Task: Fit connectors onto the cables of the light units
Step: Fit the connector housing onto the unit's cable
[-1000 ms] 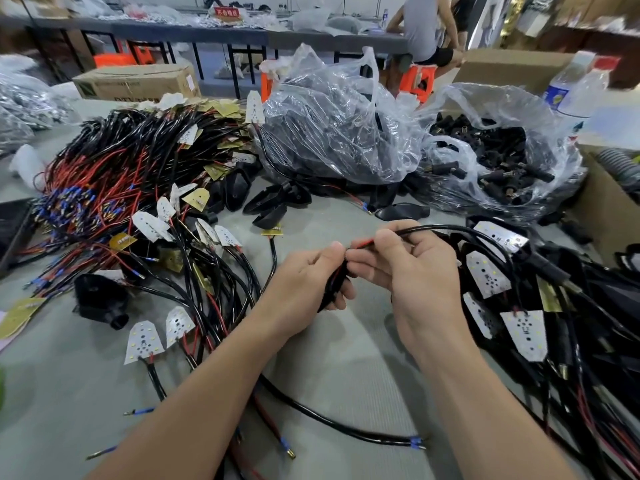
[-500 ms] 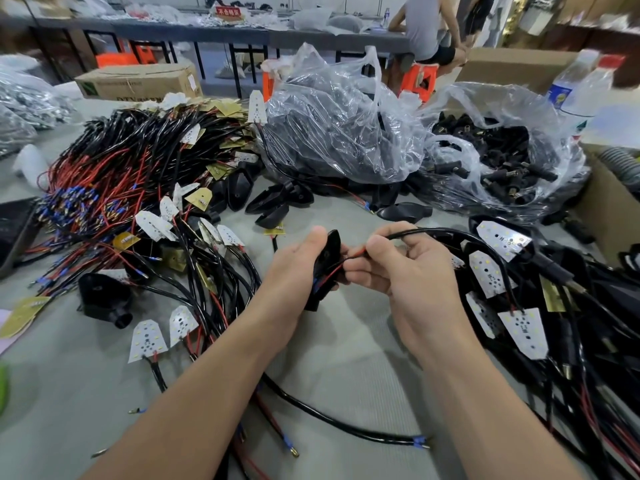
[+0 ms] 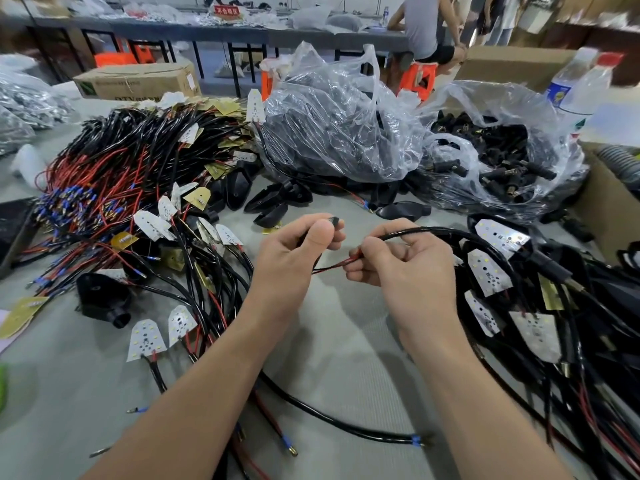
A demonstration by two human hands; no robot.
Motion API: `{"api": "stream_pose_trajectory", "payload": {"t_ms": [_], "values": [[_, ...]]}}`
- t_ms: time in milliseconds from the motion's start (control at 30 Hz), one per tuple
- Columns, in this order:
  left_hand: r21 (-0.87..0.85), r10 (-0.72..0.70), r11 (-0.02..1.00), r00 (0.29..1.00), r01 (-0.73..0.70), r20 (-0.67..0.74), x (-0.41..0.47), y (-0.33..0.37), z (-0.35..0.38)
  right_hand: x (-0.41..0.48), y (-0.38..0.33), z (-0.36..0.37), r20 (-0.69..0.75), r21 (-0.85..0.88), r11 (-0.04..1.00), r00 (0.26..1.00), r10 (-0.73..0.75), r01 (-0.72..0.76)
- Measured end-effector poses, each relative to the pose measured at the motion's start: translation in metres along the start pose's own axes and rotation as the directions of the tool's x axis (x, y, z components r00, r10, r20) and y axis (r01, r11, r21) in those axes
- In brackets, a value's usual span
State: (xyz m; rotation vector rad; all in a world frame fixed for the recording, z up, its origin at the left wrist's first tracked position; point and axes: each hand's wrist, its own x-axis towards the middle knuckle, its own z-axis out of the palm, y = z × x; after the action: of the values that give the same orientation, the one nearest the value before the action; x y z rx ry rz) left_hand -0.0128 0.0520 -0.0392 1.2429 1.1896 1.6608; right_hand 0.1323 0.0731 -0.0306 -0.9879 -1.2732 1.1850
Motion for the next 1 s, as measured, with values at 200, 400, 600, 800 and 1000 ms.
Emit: {"api": "stream_pose_trajectory", "payload": {"t_ms": [200,400,600,800,1000], "values": [[0.32,0.147,0.925,0.969,-0.207,0.2,-0.004,-0.005,-0.003,-0.003,0.003,0.003,-0.176,-0.269,0.959,0.975,-0.139,0.088],[0.028,-0.082,0.997,0.984,0.079,0.155,-0.007,-0.004,0.005,-0.004,0.004,0.003,-0.225,-0.313,0.943,0.955,-0.194,0.117],[0.066,-0.25,0.966,0.968,0.249,0.021,-0.004,-0.005,0.002,-0.006,0.006,0.007,0.098,-0.349,0.919,0.983,-0.157,0.182],[-0.026,-0.433,0.9,0.9,0.435,0.052,-0.005,-0.005,0.0,-0.004,0.005,0.003,0.185,-0.46,0.886,0.982,0.032,0.058],[-0.282,-0.542,0.747,0.797,0.602,0.266,-0.002,0.001,-0.003,-0.016,-0.004,0.011,0.13,-0.506,0.841,0.981,-0.145,0.192]]}}
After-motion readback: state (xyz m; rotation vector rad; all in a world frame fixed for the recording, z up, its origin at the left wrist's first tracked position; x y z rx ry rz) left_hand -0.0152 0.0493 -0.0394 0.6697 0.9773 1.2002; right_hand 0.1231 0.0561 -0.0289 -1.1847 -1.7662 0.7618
